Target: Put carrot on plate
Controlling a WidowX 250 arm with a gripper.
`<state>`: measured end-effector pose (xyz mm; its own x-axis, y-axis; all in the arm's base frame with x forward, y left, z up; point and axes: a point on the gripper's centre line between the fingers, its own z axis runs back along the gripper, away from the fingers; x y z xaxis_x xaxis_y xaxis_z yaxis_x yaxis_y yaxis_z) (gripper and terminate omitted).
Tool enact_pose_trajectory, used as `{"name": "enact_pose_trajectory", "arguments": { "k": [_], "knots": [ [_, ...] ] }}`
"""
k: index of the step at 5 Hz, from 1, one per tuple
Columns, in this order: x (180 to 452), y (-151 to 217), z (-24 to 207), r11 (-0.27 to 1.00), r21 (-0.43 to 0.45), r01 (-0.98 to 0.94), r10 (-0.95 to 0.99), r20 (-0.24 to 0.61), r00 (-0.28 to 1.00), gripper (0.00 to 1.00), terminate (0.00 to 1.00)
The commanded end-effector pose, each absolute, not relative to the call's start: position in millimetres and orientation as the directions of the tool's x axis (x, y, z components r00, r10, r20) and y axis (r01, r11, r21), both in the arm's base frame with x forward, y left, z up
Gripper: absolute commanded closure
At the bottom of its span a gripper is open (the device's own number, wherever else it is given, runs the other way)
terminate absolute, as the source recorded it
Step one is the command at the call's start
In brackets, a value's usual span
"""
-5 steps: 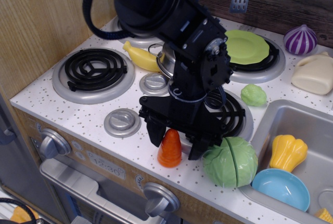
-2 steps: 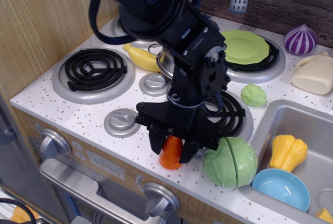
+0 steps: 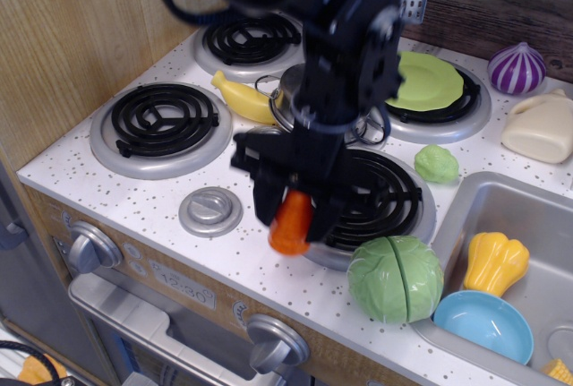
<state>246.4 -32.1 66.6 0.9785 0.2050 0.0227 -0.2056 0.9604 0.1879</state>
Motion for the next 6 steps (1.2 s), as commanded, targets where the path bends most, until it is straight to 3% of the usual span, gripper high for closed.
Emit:
{"name": "enact_pose_trajectory", "arguments": {
  "k": [1,3,6],
  "knots": [
    [291,-19,113,0.964,0.216,-0.157,0.129,0.138,0.982,1.00,0.00],
    [355,-7,122,0.970,0.232,-0.068,0.004,0.266,0.964,1.00,0.00],
    [416,-15,105,0.982,0.188,-0.006,-0.069,0.390,0.918,1.00,0.00]
  ]
}}
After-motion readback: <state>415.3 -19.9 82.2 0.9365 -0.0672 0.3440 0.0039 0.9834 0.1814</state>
